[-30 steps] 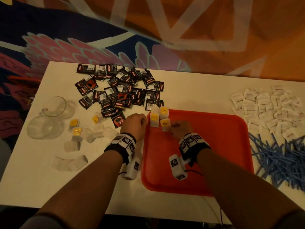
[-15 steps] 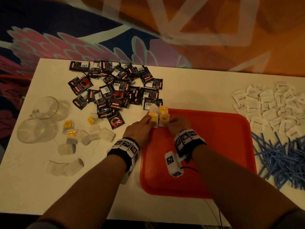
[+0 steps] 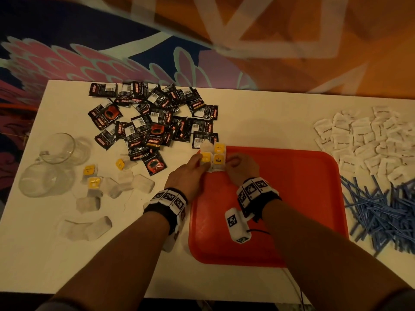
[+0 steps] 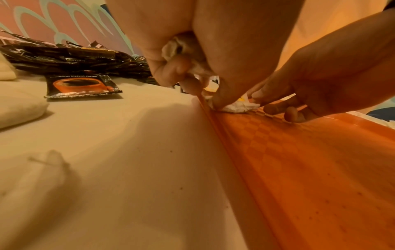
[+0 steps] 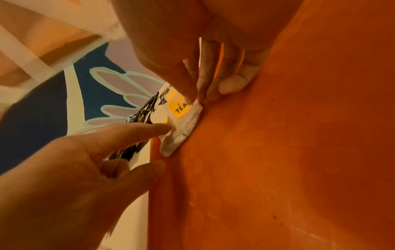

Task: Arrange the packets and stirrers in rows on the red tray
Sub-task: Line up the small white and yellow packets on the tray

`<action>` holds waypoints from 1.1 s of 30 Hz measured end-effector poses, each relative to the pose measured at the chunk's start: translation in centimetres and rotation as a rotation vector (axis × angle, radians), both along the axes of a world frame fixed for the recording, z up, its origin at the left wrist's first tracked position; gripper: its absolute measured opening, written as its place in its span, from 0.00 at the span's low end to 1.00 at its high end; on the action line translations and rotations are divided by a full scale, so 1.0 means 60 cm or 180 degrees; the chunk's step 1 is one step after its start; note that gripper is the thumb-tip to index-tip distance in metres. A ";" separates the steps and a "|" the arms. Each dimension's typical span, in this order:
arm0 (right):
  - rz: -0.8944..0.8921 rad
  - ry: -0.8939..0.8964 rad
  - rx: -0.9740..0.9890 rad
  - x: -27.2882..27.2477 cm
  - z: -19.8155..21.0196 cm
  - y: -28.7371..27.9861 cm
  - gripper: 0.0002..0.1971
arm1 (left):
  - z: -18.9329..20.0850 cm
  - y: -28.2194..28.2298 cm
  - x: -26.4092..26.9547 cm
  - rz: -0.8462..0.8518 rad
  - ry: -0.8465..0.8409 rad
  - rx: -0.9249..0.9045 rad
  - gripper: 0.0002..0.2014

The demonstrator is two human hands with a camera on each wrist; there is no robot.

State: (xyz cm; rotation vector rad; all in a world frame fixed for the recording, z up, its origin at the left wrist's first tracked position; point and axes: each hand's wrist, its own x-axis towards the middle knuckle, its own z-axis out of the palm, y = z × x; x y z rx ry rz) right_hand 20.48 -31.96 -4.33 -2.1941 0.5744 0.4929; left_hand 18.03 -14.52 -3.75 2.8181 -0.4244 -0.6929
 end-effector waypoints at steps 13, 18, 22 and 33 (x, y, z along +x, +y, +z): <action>0.1210 -0.0696 0.1031 -0.036 0.127 0.006 0.07 | 0.115 -0.026 0.014 0.3819 0.1762 -0.4204 0.37; 0.2128 -0.1081 0.0328 -0.054 0.184 0.009 0.20 | 0.164 -0.046 0.010 0.3845 0.2171 -0.4444 0.39; 0.1971 -0.1250 0.0512 -0.063 0.203 0.008 0.13 | 0.197 -0.056 0.002 0.3769 0.2337 -0.4545 0.41; 0.0176 -0.0455 0.2082 -0.058 0.242 -0.022 0.03 | 0.231 -0.031 -0.050 0.2268 0.0087 -0.3462 0.13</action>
